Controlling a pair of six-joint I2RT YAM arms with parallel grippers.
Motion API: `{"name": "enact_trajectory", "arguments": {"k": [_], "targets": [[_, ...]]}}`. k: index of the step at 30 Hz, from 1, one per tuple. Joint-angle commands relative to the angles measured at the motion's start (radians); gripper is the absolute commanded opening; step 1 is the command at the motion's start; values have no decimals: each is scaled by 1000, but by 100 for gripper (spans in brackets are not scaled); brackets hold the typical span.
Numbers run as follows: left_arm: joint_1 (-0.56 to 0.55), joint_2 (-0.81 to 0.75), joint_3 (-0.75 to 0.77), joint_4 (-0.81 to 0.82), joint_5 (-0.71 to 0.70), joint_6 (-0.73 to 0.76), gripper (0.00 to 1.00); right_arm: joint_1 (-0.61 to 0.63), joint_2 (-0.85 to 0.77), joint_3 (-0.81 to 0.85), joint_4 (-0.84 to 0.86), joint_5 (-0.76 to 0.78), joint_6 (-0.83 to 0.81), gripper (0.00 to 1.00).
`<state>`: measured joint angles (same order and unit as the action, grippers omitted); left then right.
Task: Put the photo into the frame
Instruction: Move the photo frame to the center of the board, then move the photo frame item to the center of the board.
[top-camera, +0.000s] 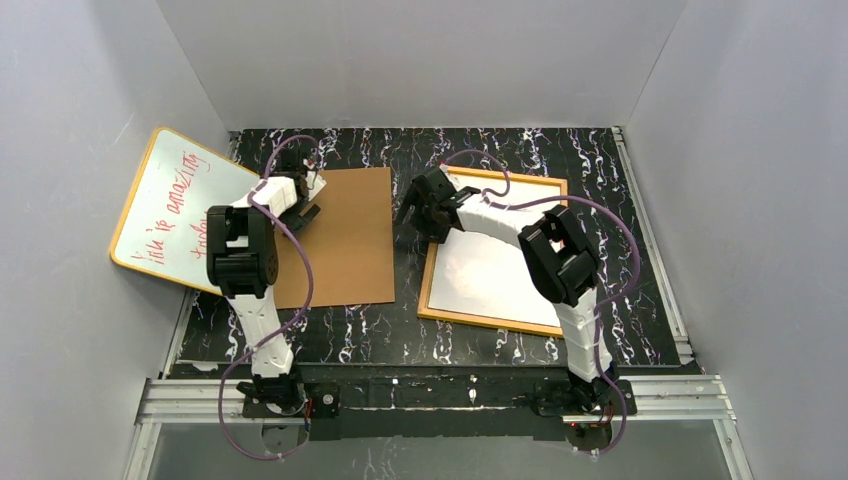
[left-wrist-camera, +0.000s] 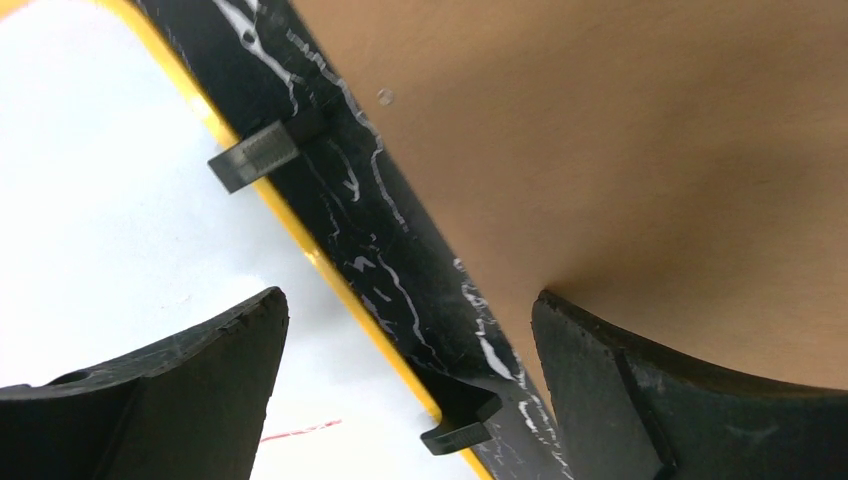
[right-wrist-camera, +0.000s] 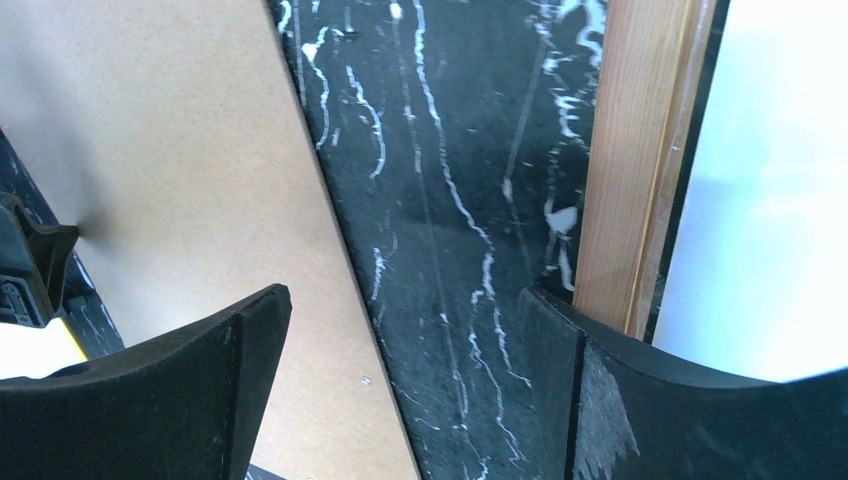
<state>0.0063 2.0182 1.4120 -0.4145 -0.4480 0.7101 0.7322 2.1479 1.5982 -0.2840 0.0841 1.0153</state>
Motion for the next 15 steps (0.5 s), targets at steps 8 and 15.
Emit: {"name": "enact_trajectory", "arguments": {"k": [8, 15], "targets": [[-140, 61, 56, -140, 168, -116, 92, -23, -63, -96, -63, 55, -4, 93], [-12, 62, 279, -204, 124, 32, 70, -23, -80, -109, -48, 52, 1, 75]]}}
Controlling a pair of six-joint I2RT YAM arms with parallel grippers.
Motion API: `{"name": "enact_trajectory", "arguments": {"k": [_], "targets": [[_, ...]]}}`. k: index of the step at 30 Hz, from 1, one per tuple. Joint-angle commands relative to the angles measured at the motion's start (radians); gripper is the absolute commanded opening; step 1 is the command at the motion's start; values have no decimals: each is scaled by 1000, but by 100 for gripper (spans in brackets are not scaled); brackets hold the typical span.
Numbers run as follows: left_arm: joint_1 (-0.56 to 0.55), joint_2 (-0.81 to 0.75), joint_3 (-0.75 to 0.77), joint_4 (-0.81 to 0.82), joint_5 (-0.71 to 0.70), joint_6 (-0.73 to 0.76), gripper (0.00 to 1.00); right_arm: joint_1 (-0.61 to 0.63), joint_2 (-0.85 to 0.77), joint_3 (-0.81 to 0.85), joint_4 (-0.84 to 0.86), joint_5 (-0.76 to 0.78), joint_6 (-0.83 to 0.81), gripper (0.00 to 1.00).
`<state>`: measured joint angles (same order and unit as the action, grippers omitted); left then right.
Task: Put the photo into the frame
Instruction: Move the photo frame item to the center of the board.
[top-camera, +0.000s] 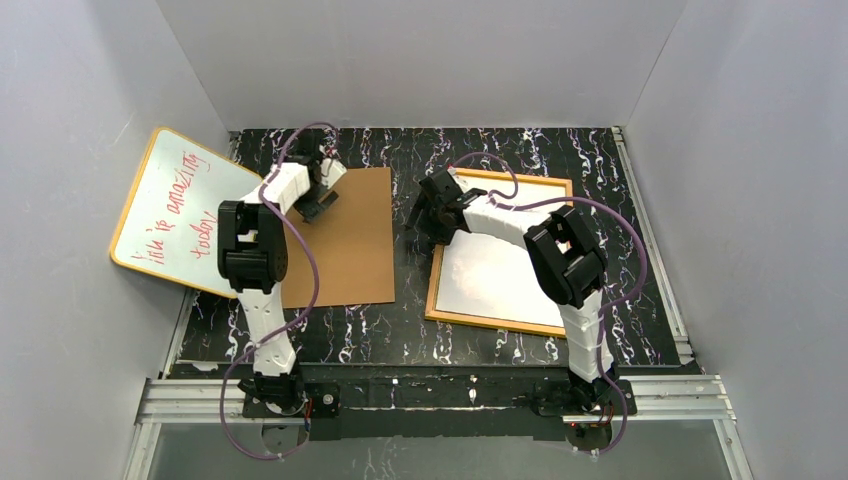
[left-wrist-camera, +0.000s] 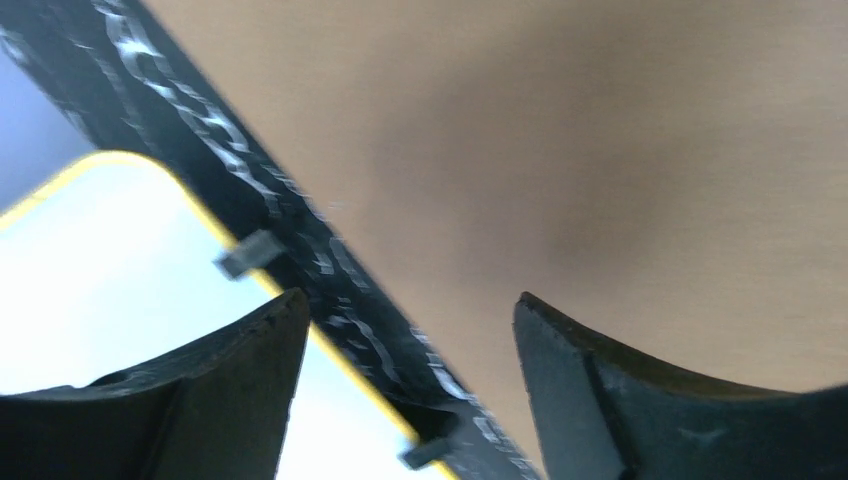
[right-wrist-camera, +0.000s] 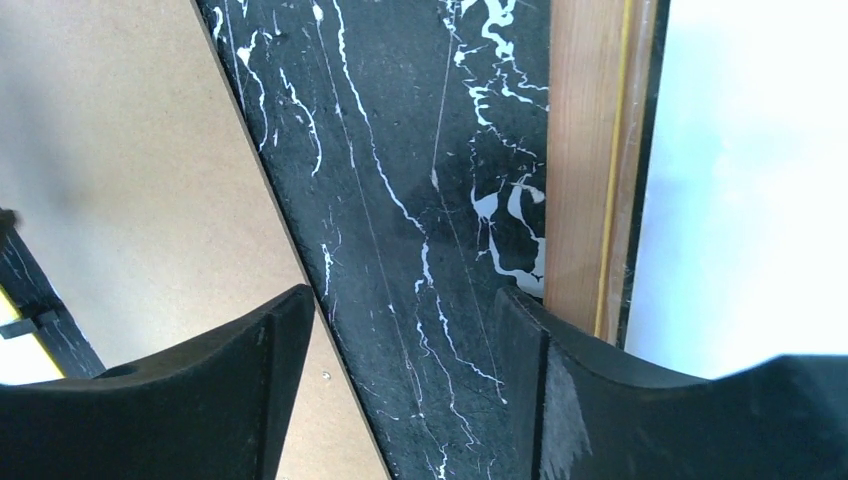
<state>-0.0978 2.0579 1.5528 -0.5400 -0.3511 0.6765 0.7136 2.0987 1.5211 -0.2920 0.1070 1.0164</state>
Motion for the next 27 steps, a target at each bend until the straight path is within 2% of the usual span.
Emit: {"name": "enact_trajectory", "arguments": {"k": [1, 5, 6, 7, 14, 23, 27], "targets": [[135, 45, 199, -104, 34, 73, 60, -4, -32, -34, -38, 28, 3, 73], [202, 170, 370, -265, 102, 47, 14, -4, -24, -32, -34, 19, 16, 71], [210, 194, 383, -287, 104, 45, 5, -5, -22, -32, -34, 14, 17, 71], [213, 209, 379, -288, 94, 46, 0, -5, -22, -31, -35, 12, 17, 70], [219, 217, 254, -140, 40, 133, 0, -5, -37, -63, -8, 8, 24, 67], [194, 214, 182, -126, 66, 128, 0, -4, -31, -67, 2, 1, 25, 66], [183, 210, 148, -127, 120, 117, 0, -5, -30, -69, 4, 3, 24, 66]]}}
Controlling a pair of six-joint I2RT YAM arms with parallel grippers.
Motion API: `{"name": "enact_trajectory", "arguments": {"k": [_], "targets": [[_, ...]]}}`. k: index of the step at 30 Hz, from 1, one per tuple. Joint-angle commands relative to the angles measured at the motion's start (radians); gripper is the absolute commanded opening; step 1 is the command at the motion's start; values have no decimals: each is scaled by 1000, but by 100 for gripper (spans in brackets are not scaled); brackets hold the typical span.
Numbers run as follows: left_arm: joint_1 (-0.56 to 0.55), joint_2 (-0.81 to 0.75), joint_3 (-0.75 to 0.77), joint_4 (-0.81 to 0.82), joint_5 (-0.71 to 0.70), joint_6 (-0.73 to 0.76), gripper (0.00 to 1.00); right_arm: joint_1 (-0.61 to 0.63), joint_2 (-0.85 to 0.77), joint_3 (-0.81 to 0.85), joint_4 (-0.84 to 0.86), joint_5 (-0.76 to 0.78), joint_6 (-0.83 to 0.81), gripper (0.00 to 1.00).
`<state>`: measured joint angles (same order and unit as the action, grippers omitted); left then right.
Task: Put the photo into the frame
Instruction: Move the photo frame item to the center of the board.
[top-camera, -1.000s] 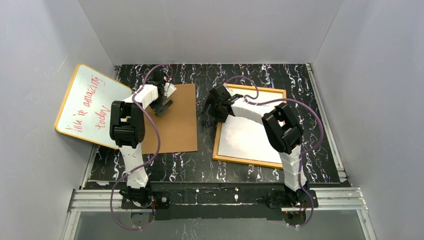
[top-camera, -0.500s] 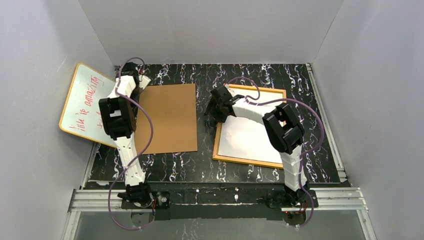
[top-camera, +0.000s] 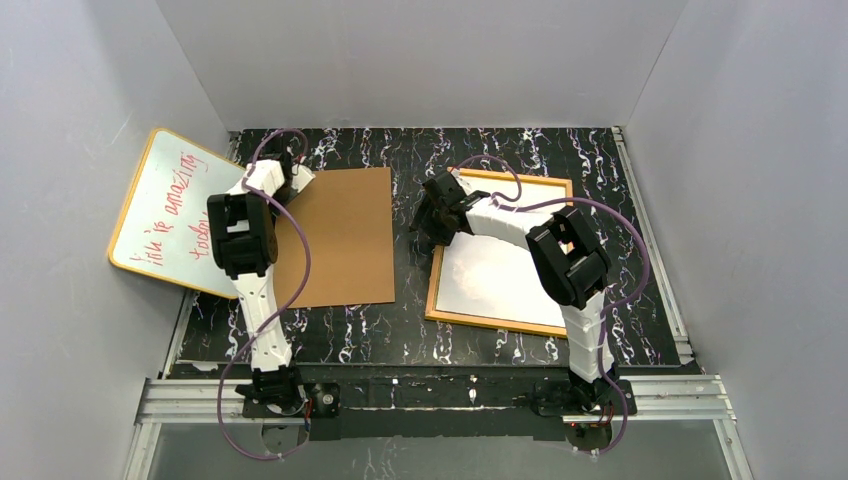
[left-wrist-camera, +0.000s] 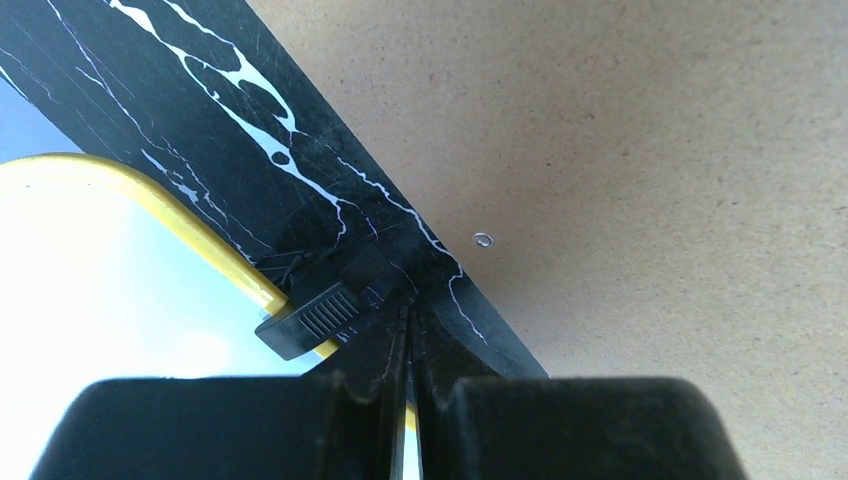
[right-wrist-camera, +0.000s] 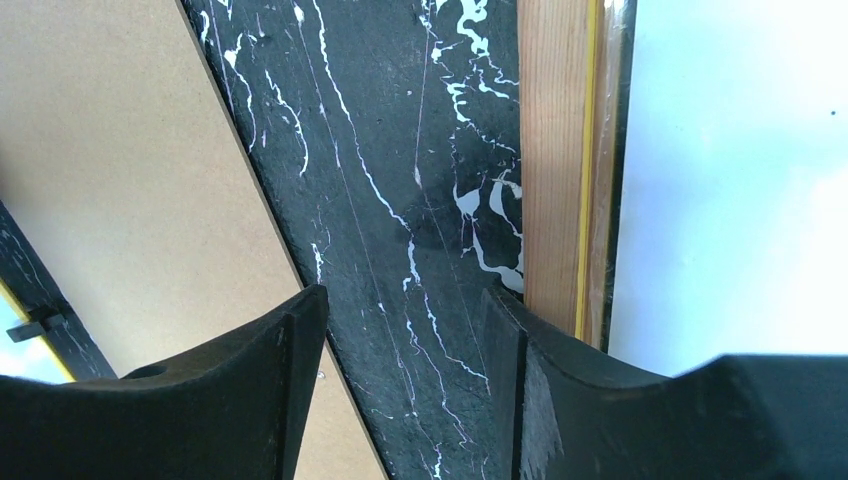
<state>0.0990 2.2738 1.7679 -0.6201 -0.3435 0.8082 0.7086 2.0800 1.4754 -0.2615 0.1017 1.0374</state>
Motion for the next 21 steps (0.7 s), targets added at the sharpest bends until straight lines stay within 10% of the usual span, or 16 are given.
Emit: {"name": "enact_trajectory", "arguments": {"k": [1, 21], "targets": [[-20, -8, -80, -48, 128, -16, 0, 0, -11, -25, -25, 6, 3, 66], [-137, -20, -105, -167, 417, -78, 0, -1, -46, -92, 31, -27, 26, 72]]}}
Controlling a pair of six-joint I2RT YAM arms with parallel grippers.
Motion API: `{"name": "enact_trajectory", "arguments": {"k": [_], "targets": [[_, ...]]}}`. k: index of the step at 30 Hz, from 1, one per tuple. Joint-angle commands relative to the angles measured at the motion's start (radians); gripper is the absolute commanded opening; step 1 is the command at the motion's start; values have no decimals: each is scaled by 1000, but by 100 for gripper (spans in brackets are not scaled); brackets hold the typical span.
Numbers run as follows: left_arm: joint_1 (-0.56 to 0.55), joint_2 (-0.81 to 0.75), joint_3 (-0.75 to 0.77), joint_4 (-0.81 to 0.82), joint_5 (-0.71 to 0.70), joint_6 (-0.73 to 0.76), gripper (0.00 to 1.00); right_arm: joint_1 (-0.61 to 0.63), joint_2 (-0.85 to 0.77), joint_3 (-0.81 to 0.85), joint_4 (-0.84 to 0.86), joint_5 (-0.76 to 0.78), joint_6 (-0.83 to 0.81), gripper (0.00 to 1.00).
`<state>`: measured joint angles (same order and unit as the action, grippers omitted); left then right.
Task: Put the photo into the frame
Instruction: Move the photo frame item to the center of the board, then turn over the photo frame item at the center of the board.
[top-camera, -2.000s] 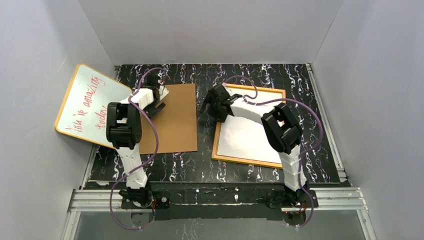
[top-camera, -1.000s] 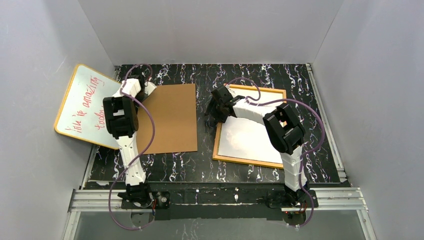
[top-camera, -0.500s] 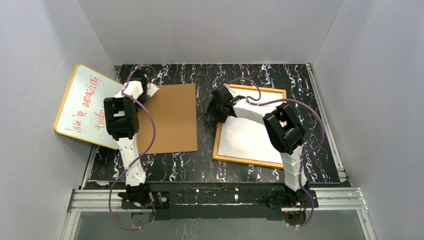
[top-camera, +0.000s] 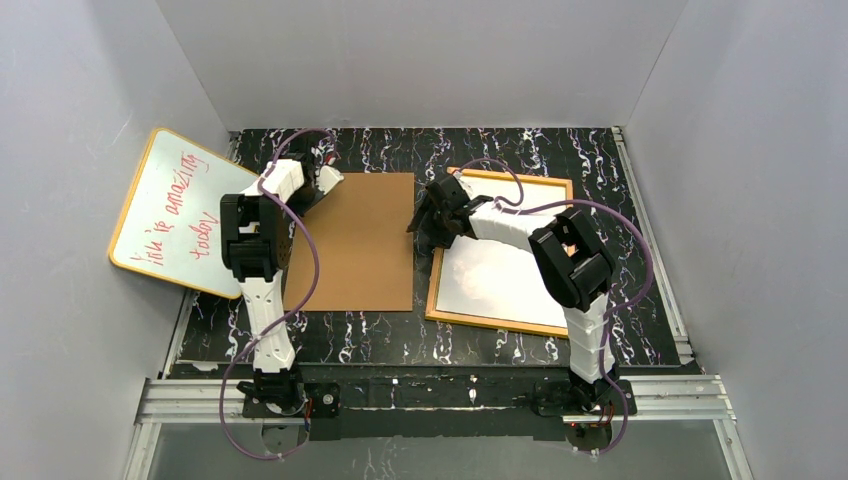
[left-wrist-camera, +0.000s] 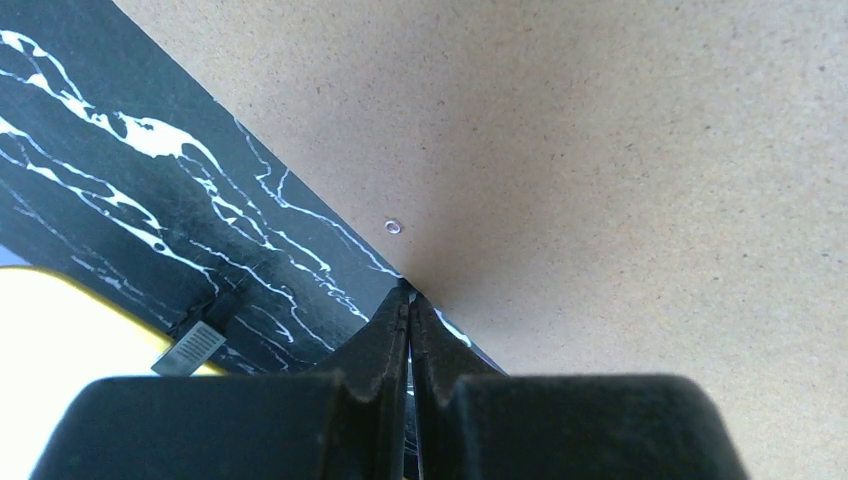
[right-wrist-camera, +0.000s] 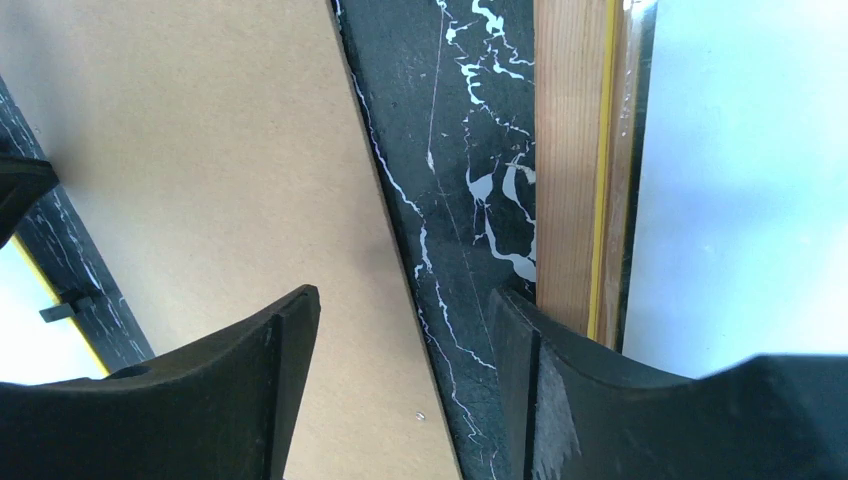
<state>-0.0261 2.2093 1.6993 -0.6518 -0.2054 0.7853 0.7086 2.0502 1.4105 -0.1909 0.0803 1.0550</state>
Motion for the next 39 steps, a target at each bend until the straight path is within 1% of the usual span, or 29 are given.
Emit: {"name": "enact_trajectory", "arguments": {"k": [1, 3, 6, 10, 13, 16, 20, 22, 26, 33, 36, 39], "targets": [[-13, 47, -35, -142, 282, -55, 0, -1, -18, -30, -41, -5, 9, 75], [-12, 56, -40, -146, 271, -57, 0, -1, -18, -33, -43, -10, 10, 78], [-13, 71, -54, -141, 242, -66, 0, -1, -6, -32, -32, -35, 17, 79], [-13, 65, -82, -118, 257, -82, 0, -1, 28, -27, 28, -134, 27, 80], [-13, 67, -83, -116, 277, -101, 0, -1, 70, 13, 51, -213, 31, 80], [-19, 82, -81, -140, 295, -128, 0, 0, 95, 35, 68, -261, 45, 79], [-23, 75, -131, -133, 311, -139, 0, 0, 88, 31, 112, -300, 56, 78], [-23, 72, -152, -126, 314, -139, 0, 1, 67, 27, 142, -328, 56, 77], [-24, 74, -162, -129, 331, -142, 0, -1, -4, 17, 256, -405, 59, 76], [-38, 74, -145, -155, 369, -157, 0, 0, -176, -68, 542, -556, 117, 73], [-44, 74, -147, -165, 390, -162, 0, 5, -215, -96, 609, -593, 129, 73], [-50, 72, -150, -174, 410, -168, 0, 10, -225, -118, 625, -606, 129, 73]]}}
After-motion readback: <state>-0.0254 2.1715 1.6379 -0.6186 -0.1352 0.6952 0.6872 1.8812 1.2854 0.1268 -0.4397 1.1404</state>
